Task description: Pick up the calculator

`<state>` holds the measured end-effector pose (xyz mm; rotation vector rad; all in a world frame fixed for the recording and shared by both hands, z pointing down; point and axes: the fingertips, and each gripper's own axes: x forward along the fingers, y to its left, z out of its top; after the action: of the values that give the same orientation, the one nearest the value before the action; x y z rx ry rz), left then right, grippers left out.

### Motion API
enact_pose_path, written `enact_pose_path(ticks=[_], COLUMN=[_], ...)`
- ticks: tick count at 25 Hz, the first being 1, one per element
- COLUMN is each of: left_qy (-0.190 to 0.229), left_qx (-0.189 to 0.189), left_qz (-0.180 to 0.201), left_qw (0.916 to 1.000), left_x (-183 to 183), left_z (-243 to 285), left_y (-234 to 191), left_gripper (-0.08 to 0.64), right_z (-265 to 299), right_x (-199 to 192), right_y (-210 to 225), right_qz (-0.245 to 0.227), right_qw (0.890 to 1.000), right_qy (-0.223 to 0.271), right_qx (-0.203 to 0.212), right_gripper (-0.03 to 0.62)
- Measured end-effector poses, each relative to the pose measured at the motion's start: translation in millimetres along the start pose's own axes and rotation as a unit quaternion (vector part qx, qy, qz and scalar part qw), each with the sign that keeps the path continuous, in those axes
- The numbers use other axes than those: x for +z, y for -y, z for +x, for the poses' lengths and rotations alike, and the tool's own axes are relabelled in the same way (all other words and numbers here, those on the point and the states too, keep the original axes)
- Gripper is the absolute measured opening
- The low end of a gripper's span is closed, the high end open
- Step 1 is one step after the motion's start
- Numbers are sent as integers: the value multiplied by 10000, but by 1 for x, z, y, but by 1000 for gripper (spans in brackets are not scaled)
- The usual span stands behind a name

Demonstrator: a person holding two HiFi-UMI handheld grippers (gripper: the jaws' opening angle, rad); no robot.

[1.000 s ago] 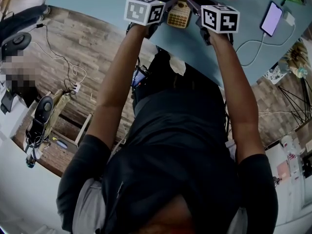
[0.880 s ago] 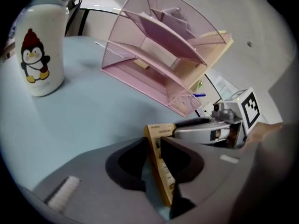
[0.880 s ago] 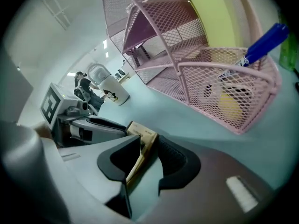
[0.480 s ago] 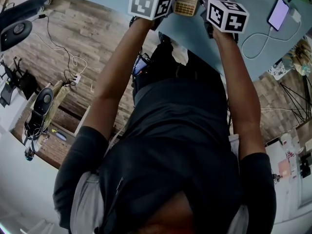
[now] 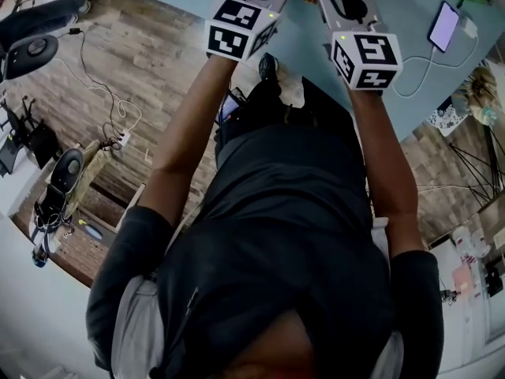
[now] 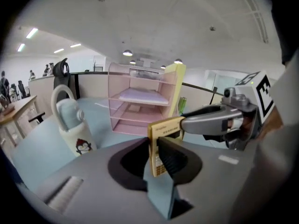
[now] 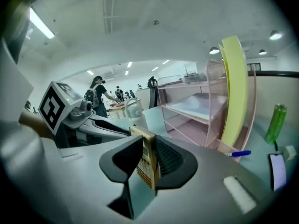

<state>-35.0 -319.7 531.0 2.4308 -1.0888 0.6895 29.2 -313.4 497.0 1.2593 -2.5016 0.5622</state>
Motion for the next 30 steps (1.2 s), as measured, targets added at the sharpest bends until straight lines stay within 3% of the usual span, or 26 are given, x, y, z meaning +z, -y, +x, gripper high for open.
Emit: enact_pose_path(ticks=[13,20,30], left_qy=[1022,1517,1971], left_qx=[306,365,523], left_qz=[1053,1273,1537], left_qw=[9887,9795,9668], left_x=[84,115,142], left_z=[-103,-153,-201], left_y=[4,10,14], left_gripper=[124,124,126], right_z=[-51,-81,-105], right_x=[111,167,206], right_y=[-72,-113,-149], right_qz=[-818,-1305,-1722], right_qw=[9907,9769,9656], right_qy=[1087,1694,1948], right_qx=[-53,1,46], right_gripper=[83,73,71])
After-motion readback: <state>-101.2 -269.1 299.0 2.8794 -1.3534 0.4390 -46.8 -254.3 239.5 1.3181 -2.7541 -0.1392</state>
